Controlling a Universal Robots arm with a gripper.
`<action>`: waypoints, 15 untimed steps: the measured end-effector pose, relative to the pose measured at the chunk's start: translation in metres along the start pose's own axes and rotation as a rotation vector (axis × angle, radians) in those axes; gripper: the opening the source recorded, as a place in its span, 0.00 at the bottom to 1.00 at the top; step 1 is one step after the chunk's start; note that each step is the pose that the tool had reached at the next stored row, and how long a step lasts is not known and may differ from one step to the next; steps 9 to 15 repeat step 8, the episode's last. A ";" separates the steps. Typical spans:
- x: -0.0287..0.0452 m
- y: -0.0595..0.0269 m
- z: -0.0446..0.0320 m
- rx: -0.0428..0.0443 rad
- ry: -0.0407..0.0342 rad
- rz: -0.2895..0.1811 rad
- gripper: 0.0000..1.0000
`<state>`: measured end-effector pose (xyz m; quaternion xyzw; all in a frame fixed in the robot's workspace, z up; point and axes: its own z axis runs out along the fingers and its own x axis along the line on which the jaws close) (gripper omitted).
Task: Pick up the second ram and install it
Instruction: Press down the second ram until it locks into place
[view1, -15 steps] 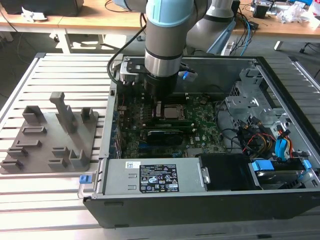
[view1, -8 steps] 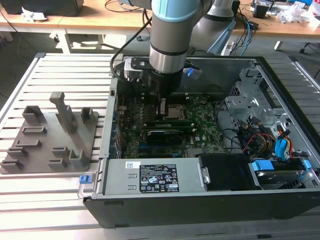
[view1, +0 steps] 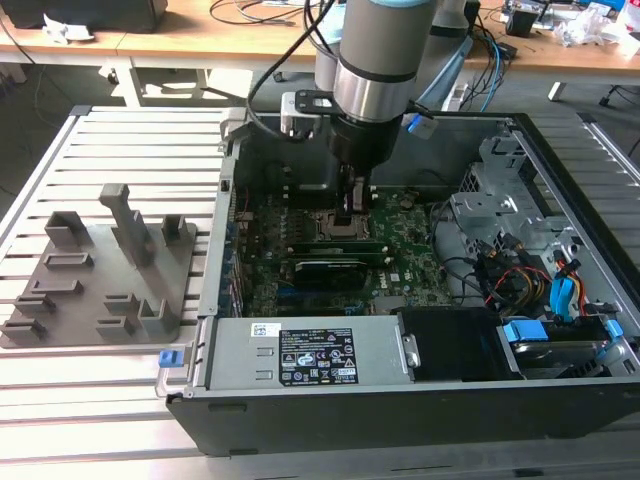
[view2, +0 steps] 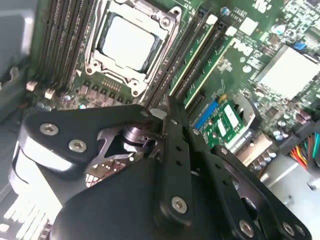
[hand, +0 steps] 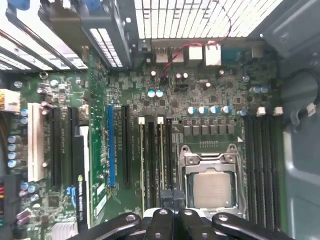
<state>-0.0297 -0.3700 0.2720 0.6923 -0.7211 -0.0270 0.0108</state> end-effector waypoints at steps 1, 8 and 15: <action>-0.0001 0.0000 -0.0003 0.0001 -0.0002 0.000 0.11; 0.0000 0.0001 -0.0010 -0.0001 0.0000 0.000 0.11; 0.0000 0.0001 -0.0010 -0.0001 0.0000 0.000 0.11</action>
